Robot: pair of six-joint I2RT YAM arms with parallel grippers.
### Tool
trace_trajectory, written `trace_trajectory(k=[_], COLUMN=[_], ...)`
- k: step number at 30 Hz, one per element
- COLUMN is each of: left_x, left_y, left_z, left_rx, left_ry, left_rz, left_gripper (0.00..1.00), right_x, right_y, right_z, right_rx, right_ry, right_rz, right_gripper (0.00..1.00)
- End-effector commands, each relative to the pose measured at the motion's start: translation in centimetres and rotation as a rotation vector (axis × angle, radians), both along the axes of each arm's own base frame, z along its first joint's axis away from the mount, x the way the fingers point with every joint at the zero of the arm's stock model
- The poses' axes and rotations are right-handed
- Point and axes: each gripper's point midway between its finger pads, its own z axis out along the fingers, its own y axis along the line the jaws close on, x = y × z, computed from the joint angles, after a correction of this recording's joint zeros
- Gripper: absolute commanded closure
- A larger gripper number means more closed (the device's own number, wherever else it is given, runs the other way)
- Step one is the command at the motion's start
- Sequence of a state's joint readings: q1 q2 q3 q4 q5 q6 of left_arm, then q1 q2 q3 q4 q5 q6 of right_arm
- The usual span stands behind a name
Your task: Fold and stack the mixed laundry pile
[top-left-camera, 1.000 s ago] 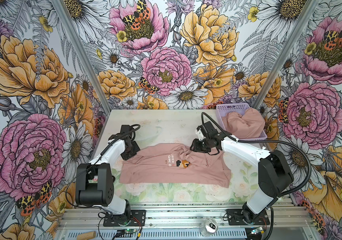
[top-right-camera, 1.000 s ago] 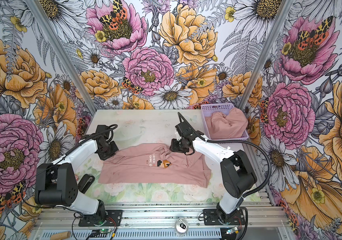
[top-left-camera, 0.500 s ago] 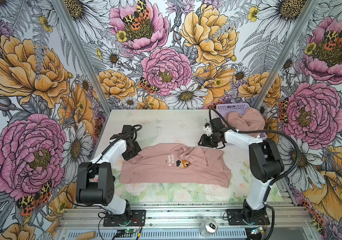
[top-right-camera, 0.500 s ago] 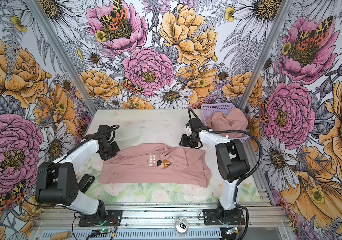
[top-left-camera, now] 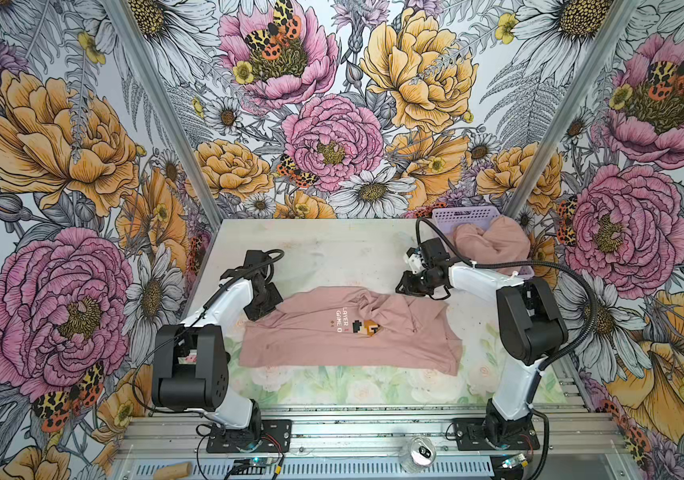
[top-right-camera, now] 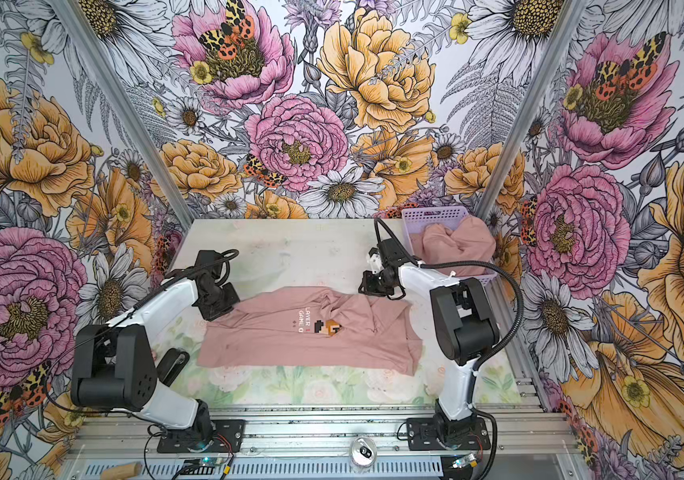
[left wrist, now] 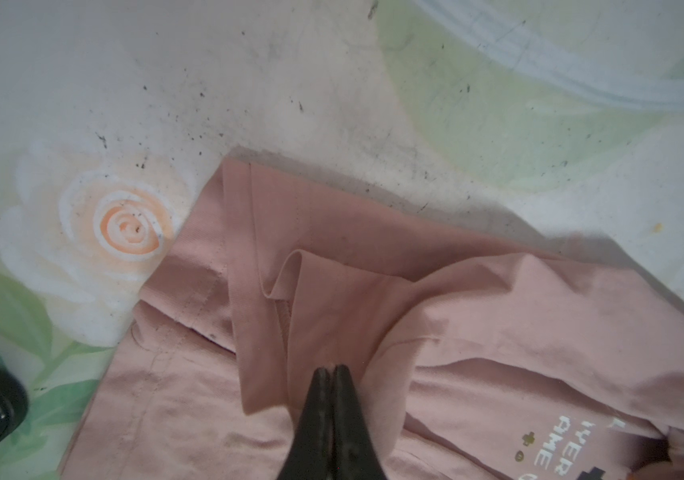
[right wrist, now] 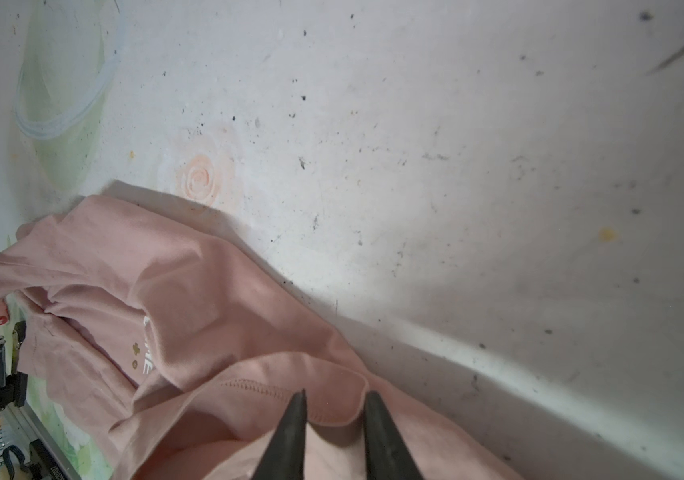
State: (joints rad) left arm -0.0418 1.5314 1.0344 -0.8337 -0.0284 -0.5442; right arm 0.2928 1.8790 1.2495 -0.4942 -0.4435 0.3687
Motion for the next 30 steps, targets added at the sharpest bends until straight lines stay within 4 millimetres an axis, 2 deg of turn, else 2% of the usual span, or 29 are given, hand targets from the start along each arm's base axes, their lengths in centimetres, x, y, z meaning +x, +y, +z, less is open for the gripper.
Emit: trace_trajectory(k=[1,6,10,13,20,26,30], left_x=[0.6,0.6,0.6,1.3,5.6,9.9,12.2], left_y=[-0.1,-0.2,-0.2,-0.5,-0.8,-0.3,-0.1], left_z=[0.8,0.8,1.0,1.7,5.0,5.9,5.3], left_rx=[-0.003,-0.005,-0.01,-0.02,-0.01,0.018,0.005], left_ry=[-0.033,-0.034,-0.039,-0.06,-0.125,-0.147,-0.145], left_rz=[0.007,0.004,0.004,-0.003,-0.067,-0.106,-0.11], left_gripper=[1.0,1.0,1.0,1.0,1.0,1.0,1.0], right_x=[0.2,-0.2,-0.3,0.3,4.1,8.7,11.5], right_y=[0.0,-0.2,-0.6,-1.2,-3.5,-6.6,-8.1], right_z=[-0.2,0.4,1.0,2.9,9.1,10.1,10.2], right_rx=[0.013,0.022,0.029,0.039,0.055,0.026,0.011], right_ry=[-0.014,-0.023,-0.031,-0.069,-0.205,-0.239,-0.251], right_rz=[0.01,0.011,-0.003,-0.031,-0.115,-0.209,-0.255], right_gripper=[0.85,1.0,1.0,1.0,1.0,1.0,1.0])
